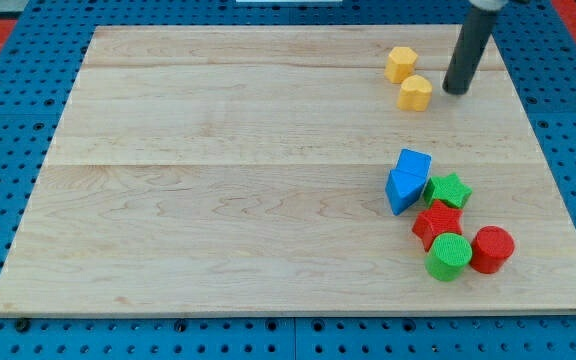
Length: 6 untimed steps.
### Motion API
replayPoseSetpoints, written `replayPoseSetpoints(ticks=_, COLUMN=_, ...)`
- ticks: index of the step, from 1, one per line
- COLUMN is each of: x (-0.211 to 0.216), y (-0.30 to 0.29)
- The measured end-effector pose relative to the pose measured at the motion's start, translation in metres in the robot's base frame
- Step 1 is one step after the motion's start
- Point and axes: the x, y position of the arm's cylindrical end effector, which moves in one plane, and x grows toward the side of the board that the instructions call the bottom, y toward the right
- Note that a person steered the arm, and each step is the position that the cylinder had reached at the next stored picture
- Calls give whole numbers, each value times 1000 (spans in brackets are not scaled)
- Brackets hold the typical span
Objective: Move the yellow heart to the left of the blue cube
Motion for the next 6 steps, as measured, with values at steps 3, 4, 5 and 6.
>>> replayPoseSetpoints(ticks=3, x=128, y=-80)
replayPoseSetpoints(ticks=4, x=80, y=-74)
replayPoseSetpoints(ticks=5, x=70, y=-113)
replayPoseSetpoints(ticks=6, x=111, y=-124)
